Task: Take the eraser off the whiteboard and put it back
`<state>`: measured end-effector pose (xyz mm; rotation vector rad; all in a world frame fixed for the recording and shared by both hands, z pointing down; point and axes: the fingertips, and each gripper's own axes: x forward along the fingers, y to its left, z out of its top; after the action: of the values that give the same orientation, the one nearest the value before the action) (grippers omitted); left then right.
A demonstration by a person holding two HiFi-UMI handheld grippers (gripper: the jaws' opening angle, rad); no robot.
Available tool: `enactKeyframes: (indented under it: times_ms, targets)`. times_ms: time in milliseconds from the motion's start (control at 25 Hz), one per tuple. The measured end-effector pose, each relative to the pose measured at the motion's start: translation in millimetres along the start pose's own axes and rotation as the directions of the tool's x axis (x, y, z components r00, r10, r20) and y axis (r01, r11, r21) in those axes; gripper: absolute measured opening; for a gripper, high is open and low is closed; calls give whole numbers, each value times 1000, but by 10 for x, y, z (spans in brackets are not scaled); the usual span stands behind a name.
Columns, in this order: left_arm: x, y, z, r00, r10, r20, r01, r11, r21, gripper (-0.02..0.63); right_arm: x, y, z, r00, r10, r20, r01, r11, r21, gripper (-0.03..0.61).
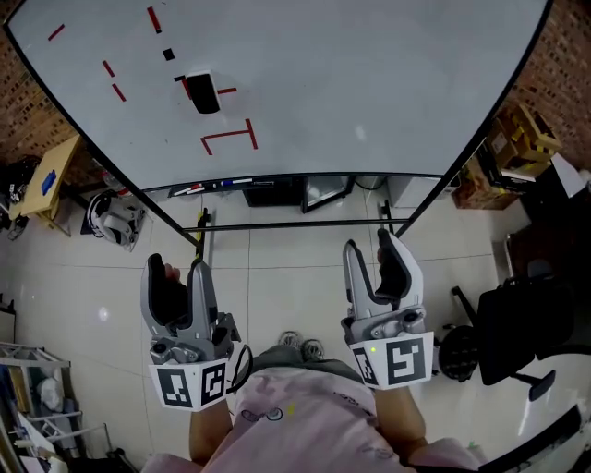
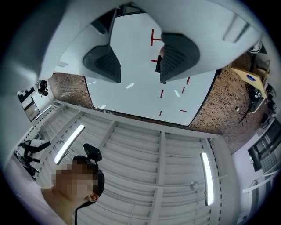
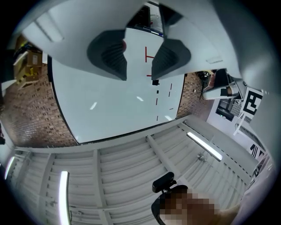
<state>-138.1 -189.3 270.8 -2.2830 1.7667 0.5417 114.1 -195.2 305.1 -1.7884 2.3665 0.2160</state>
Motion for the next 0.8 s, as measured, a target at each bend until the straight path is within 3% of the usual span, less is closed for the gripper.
enactKeyframes:
  times_ms: [320, 800]
  targets:
    - [-368, -65, 273, 999, -34, 27, 35, 999, -17, 290, -418, 186, 153, 1000, -12, 6, 12, 1000, 5, 170]
    - [-1339, 155, 542, 999, -35, -16, 34, 998, -48, 288, -1172, 901, 158, 998, -16, -60, 15, 1000, -14, 169]
